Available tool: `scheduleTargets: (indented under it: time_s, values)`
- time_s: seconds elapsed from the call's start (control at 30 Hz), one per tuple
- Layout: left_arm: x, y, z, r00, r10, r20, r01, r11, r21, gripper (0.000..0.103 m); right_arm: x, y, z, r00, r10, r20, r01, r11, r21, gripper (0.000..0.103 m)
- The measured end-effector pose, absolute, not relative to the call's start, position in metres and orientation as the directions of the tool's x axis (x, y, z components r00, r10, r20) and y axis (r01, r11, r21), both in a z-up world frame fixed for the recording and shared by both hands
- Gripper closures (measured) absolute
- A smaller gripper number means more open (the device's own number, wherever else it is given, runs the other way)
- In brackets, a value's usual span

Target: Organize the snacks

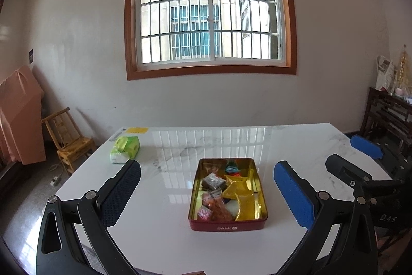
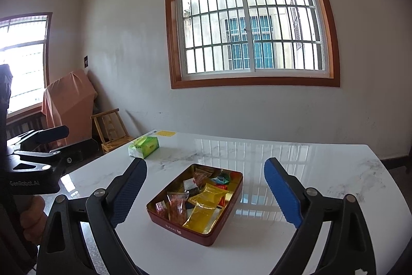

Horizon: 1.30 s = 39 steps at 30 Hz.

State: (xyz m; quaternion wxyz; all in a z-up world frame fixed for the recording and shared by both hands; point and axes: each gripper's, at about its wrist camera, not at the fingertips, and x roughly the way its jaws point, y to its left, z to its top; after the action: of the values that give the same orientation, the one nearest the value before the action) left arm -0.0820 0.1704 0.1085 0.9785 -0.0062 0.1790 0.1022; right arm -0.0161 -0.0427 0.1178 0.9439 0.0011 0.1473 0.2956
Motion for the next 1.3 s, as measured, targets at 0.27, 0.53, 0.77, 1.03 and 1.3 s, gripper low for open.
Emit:
scheduleTargets:
  time_s: [0.27,0.53,0.77,1.03,1.3]
  values:
    - [-0.076,0.172,0.102,0.905,0.205,-0.374,-0.211,0.977,0.025,0.0,-0.013,-0.04,0.115,0.773,0.562,-0.294,-0.561,0.822,0.095,0.009]
    - [-0.072,0.175,0.095,0.896,0.211,-0.391,-0.219,0.975,0.023,0.0,-0.012,-0.04,0.111,0.769,0.564,-0.301,-0.564,0.82,0.097,0.008]
    - [-0.066,0.173,0.091,0.89,0.22,-0.4,-0.223,0.974,0.038,0.0,-0.008,-0.042,0.108,0.764,0.565,-0.312,-0.561,0.82,0.111,0.008]
    - [-0.054,0.169,0.084,0.874,0.227,-0.429,-0.226,0.973,0.055,0.0,0.006,-0.052,0.096,0.761,0.549,-0.346,-0.542,0.831,0.125,0.008]
    - [-0.036,0.165,0.069,0.844,0.3,-0.444,-0.287,0.953,0.097,0.0,0.07,-0.113,0.051,0.782,0.355,-0.512,-0.384,0.922,0.052,0.007]
